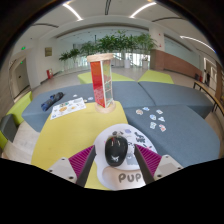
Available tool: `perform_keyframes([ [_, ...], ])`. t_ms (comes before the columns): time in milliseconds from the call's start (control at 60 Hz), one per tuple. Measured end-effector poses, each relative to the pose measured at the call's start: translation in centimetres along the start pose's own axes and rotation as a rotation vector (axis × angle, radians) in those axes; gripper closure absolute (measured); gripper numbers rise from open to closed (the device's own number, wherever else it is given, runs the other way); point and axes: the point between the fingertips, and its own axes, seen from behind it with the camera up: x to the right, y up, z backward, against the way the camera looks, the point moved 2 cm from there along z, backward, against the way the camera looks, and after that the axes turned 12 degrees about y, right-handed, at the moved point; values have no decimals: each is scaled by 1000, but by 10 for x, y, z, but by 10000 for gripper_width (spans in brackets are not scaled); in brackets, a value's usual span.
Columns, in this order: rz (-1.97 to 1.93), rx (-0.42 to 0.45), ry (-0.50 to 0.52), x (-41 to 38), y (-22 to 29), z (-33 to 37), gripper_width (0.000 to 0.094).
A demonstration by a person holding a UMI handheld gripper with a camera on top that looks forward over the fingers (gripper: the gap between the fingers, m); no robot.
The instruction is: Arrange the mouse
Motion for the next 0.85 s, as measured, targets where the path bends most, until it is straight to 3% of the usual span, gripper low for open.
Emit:
perform_keyframes([
  [167,-61,67,50,-51,-7,74,106],
  [317,-71,91,31,-88,-34,123,107],
  [667,-27,161,-52,-95,-53,153,116],
  [850,-58,158,-20,-88,-60,145,118],
])
